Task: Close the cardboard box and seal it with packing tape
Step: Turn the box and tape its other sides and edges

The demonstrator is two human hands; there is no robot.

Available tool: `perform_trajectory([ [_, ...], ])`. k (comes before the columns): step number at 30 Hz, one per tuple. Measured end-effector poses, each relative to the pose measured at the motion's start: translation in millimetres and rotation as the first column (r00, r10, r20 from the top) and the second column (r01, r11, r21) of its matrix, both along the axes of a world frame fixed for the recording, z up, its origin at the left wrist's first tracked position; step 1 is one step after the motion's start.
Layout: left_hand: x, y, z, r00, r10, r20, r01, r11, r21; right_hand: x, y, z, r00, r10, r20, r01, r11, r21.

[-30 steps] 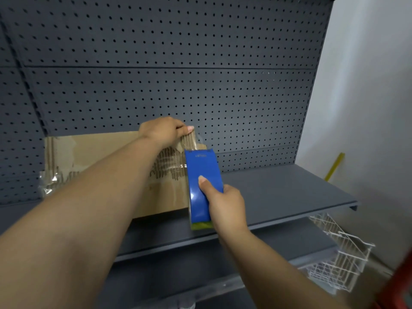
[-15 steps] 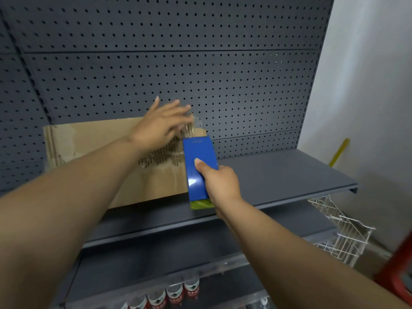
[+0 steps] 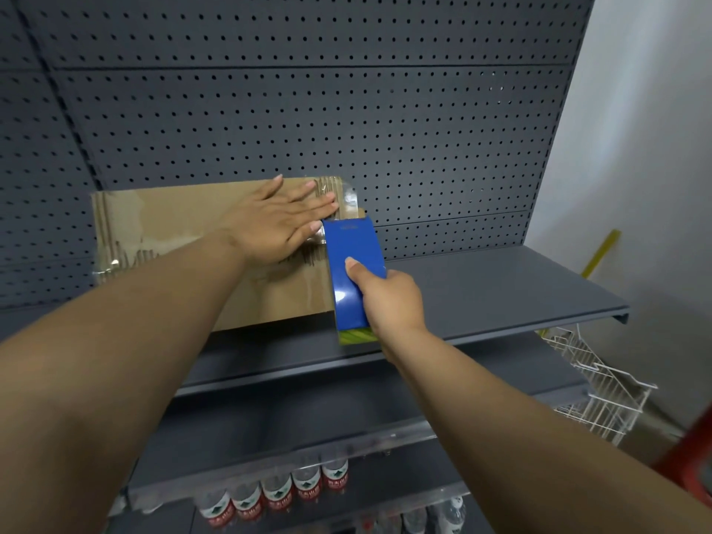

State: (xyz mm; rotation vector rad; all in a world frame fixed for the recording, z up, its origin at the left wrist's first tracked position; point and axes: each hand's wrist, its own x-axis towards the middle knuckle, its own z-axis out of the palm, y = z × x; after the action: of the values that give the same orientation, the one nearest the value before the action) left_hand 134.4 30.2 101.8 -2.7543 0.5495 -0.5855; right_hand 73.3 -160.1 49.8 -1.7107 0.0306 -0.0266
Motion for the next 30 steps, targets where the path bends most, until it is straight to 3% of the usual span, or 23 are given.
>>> perform_trajectory([
  [19, -3, -11, 6, 0.995, 0.085, -0.055, -0.087, 0.996, -0.027, -22, -18, -14, 0.997, 0.047, -0.059, -0.051, 0.996, -0.077],
  [25, -8, -36, 3, 0.992, 0.051, 0.112, -0.05, 0.999, -0.014, -17, -16, -5, 0.994, 0.042, -0.103, -0.05, 0.996, -0.079],
  [30, -4, -38, -5, 1.0, 0.024, -0.006, -0.024, 0.999, 0.025, -11, -18, 0, 0.992, 0.052, -0.117, -0.061, 0.995, -0.074],
])
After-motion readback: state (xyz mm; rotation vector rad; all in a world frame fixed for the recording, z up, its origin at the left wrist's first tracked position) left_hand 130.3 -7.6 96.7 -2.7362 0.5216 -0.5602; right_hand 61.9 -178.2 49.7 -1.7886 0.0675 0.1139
